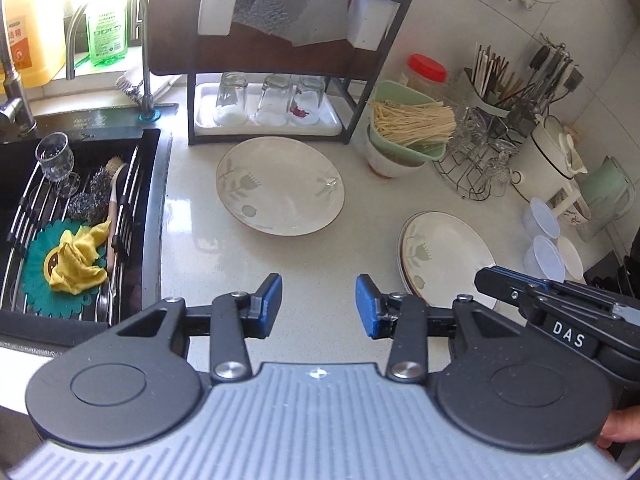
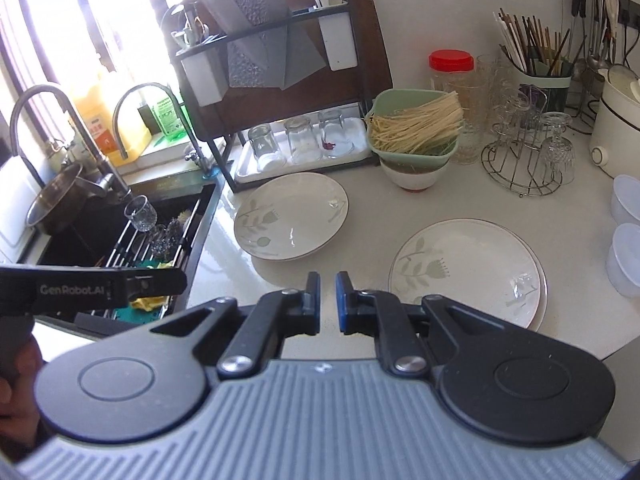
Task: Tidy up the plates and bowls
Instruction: 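Withdraw both grippers and turn toward the other leaf-pattern plate, then close both grippers on the rim of the second leaf-pattern plate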
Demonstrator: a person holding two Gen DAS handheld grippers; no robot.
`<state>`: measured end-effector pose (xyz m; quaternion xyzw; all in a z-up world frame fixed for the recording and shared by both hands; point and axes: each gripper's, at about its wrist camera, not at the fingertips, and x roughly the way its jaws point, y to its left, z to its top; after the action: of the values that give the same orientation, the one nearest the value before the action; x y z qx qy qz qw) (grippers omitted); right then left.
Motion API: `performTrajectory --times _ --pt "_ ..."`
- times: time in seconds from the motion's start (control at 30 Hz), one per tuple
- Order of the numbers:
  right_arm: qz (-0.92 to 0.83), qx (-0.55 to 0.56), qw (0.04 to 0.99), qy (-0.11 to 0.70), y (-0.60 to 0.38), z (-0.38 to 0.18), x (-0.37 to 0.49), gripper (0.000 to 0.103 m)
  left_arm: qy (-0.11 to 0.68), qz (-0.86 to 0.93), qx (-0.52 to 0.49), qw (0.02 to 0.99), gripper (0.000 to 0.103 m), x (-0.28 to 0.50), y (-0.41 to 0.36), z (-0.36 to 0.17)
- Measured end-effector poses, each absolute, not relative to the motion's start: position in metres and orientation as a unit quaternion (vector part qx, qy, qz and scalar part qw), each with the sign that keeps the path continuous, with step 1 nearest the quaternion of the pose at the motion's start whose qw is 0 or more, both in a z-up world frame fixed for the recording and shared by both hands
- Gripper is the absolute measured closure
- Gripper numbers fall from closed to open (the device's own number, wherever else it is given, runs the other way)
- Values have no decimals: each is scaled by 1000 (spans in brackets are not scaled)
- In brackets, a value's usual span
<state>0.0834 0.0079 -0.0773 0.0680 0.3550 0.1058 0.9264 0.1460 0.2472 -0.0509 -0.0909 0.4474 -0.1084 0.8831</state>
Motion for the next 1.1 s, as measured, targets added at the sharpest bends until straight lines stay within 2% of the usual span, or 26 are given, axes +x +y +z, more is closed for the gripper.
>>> performTrajectory --times 0.57,0.67,0.73,0.83,0.87,0.93,0.97,1.0,1.1 --pt "89 79 919 376 -9 -101 103 91 481 -87 -107 866 56 195 242 -108" --pt "94 79 918 378 -10 -107 116 91 483 -73 -112 865 52 207 244 -117" --pt "105 76 916 380 -9 -111 127 91 479 -65 -123 867 42 214 249 -123" --pt "117 57 916 379 -1 -117 144 90 487 -43 -126 863 40 227 259 -134" --pt "122 56 916 379 0 -118 149 89 489 -39 -127 862 40 232 263 -137" --pt "131 67 914 378 1 -121 162 67 491 -31 -126 862 34 241 269 -142" --pt "135 74 913 377 1 -124 167 49 491 -26 -124 862 34 245 272 -144" --pt "141 81 913 375 1 -126 173 43 492 -21 -125 861 34 250 275 -146" --pt "153 81 910 377 4 -134 189 44 484 -4 -140 864 34 262 285 -150"
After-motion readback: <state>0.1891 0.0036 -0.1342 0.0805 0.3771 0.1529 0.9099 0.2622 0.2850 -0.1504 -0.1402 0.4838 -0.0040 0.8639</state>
